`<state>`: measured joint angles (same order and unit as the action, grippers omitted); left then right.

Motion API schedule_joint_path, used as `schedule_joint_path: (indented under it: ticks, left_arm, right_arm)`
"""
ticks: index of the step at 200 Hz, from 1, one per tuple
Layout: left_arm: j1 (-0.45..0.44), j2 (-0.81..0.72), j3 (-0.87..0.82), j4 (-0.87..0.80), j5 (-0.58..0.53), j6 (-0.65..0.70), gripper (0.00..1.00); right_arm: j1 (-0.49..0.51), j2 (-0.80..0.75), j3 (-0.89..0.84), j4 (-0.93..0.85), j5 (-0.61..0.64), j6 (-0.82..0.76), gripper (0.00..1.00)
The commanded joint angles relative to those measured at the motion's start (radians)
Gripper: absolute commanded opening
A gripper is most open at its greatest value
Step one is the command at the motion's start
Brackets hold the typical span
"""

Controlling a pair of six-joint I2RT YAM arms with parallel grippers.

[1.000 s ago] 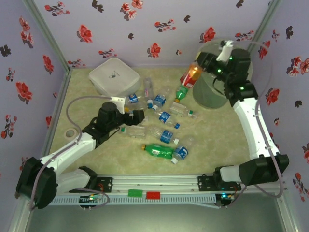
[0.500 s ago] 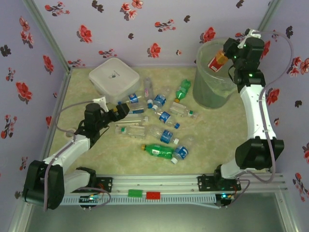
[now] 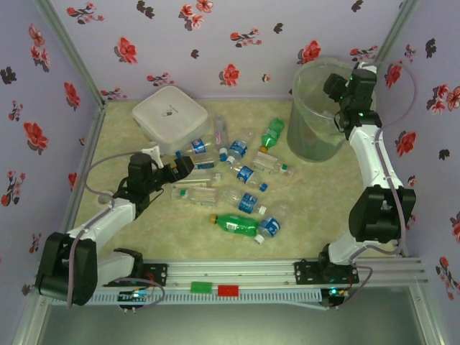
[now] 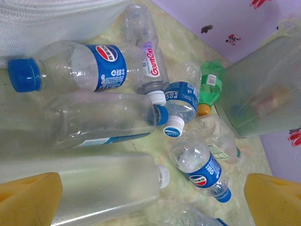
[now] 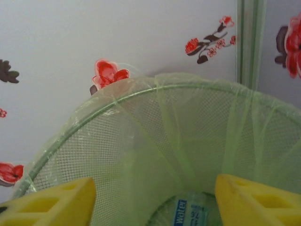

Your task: Put the plastic bottles in the bin

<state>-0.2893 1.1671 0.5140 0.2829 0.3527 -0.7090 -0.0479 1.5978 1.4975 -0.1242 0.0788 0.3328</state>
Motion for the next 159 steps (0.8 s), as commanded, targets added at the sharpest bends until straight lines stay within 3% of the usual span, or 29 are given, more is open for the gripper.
schedule_joint_path:
  ticks: [1,50,86,124,159]
  left_arm:
    - [0.005,0.012,0.047,-0.025,0.028,-0.004,1.0]
    - [-0.044,0.06,0.108,-0.112,0.027,0.055,0.99]
    - [-0.112,0.076,0.154,-0.158,0.0,0.117,1.0]
    - [-0.173,0.01,0.156,-0.184,-0.088,0.151,1.0]
    - [-0.174,-0.107,0.102,-0.145,-0.113,0.12,1.0]
  right_arm:
    - [-0.001,-0.033,0.01,0.06,-0.002,0.009,0.84]
    - [0.012,-0.123,0.017,0.019,-0.06,0.007,0.99]
    - [0.066,-0.19,0.017,-0.057,-0.062,-0.007,1.0]
    - [0.186,-0.253,-0.014,-0.164,-0.037,0.001,1.0]
    - [0.343,-0.31,-0.106,-0.258,0.032,0.035,1.0]
